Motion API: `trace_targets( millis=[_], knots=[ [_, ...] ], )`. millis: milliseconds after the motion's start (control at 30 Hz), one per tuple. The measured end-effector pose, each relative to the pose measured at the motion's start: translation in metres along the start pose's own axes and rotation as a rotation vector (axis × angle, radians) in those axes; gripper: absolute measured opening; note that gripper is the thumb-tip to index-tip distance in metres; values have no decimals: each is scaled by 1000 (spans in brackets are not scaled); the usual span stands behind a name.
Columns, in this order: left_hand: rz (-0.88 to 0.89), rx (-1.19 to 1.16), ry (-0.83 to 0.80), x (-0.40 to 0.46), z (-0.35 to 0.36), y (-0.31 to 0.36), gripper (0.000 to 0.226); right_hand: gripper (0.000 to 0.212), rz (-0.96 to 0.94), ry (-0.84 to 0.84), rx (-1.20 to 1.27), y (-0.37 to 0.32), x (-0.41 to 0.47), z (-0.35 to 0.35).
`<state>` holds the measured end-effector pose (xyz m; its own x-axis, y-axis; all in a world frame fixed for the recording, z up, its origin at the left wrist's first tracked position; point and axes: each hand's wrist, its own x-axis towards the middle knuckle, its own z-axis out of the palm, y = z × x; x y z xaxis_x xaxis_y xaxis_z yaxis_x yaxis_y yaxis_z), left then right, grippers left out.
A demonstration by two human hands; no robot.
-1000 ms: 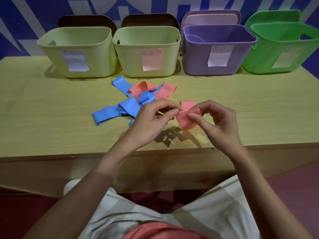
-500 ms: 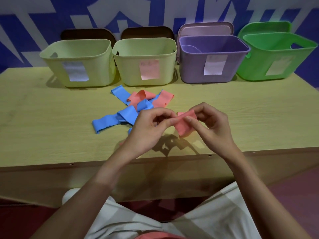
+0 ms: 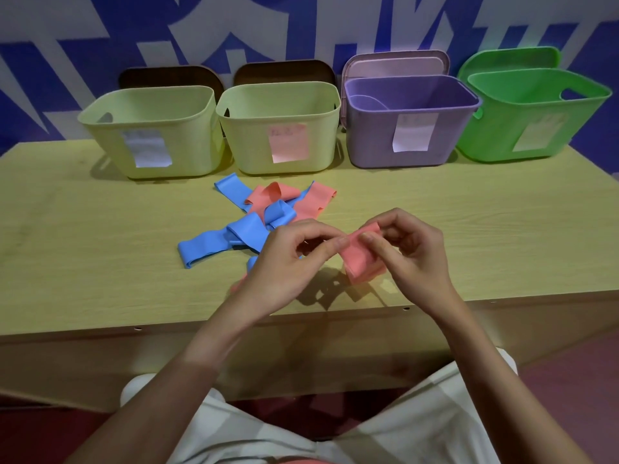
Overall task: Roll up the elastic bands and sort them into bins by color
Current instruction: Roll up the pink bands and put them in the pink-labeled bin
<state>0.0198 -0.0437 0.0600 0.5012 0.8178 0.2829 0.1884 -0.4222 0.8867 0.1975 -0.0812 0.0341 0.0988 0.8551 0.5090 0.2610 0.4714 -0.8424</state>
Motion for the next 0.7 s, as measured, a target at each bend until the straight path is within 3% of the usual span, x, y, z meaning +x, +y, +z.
trace_targets(
  millis=[367, 567, 700],
  knots=[
    [10, 19, 90, 1, 2, -2, 5, 19, 44, -17, 96, -1, -1, 2],
    [-67, -72, 7, -1, 0, 4, 13, 20, 43, 3, 98, 3, -1, 0],
    [-87, -40, -56, -2, 0, 6, 22, 10, 56, -21, 92, 4, -4, 2]
  ],
)
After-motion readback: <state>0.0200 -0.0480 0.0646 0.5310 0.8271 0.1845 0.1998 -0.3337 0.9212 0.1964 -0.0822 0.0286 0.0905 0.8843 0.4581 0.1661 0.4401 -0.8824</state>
